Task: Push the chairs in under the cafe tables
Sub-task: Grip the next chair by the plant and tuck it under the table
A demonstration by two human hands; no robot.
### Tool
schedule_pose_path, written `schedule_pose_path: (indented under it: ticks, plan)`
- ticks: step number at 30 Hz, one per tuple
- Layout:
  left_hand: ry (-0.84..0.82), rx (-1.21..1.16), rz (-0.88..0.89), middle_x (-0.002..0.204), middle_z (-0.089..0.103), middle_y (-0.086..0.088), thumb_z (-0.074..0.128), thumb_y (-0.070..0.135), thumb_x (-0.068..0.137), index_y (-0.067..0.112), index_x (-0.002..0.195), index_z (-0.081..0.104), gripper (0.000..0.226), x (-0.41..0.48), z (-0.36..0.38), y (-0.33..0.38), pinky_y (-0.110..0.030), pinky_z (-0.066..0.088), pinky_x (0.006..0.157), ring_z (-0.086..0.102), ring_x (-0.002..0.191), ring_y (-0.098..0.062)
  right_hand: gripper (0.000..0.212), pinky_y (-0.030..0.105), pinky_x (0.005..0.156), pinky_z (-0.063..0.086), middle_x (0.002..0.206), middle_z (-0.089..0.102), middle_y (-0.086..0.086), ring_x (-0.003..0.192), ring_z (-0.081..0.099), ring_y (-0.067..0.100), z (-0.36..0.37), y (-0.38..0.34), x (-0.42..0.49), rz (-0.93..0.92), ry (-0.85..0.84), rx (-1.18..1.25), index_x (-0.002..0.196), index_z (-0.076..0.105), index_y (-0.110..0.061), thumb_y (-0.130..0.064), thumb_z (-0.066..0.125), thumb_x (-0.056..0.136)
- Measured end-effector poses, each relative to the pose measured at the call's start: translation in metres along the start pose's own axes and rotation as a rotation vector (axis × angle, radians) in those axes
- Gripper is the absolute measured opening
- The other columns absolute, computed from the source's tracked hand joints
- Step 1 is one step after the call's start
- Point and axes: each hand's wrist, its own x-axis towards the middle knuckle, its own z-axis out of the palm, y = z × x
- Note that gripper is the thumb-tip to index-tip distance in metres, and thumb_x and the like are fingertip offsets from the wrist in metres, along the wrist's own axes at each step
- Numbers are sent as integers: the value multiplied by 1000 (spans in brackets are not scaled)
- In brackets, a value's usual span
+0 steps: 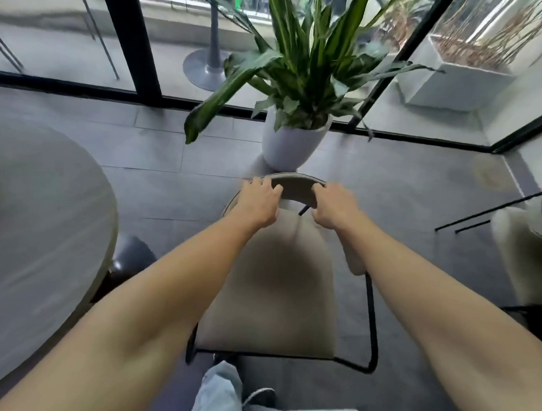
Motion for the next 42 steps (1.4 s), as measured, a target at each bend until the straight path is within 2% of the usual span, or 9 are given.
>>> schedule_pose_path:
  ticks: [10,14,19,22,27,33,37,42]
  plan:
    - [-42,-34,-122,129,50,-11,51,40,95,20,135,46,45,84,19,32,-44,42,90,50,115,-32,43,43,92,46,126,57,13,119,51,34,14,39,92,-172,-26,-60,127,51,-14,-22,57,85]
    - [-25,-52,-262,132,51,-11,53,41,94,20,138,44,50,103,30,62,-45,42,93,51,119,-32,38,41,85,44,123,56,12,114,53,34,22,56,131,-327,3,-79,123,51,-14,-24,58,87]
    - [-90,-155,-568,134,48,-13,52,38,94,20,138,44,48,105,40,116,-48,40,95,48,122,-33,45,47,95,44,131,52,15,122,47,37,38,83,157,-575,-19,-173,132,48,-13,-23,56,89]
    - [-128,-223,-723,131,48,-12,50,36,95,19,135,45,44,97,39,145,-46,40,94,47,121,-34,46,46,93,44,130,53,14,123,47,36,43,99,158,-701,-32,-261,134,47,-15,-20,54,89]
    - [-125,-231,-853,135,48,-12,47,38,97,19,136,45,44,93,34,184,-43,39,94,48,123,-33,43,45,91,45,125,55,14,118,51,36,36,117,156,-918,36,-326,129,48,-13,-10,49,86]
    - [-126,-260,-933,140,45,-13,40,44,101,17,138,46,46,101,39,232,-44,39,94,46,124,-33,39,44,90,46,124,54,14,116,52,37,35,135,161,-1084,77,-421,129,49,-14,-10,50,90]
    - [-112,-340,-1064,136,49,-12,34,52,101,19,134,49,49,117,51,253,-43,39,94,49,121,-33,39,44,86,47,125,52,11,115,50,35,48,142,183,-1265,123,-515,127,51,-17,-10,55,89]
    - [-127,-449,-1249,130,54,-15,31,65,95,17,132,52,65,157,58,277,-44,40,92,52,118,-35,43,45,98,45,137,49,7,130,42,33,60,137,216,-1538,172,-751,134,54,-20,-14,57,91]
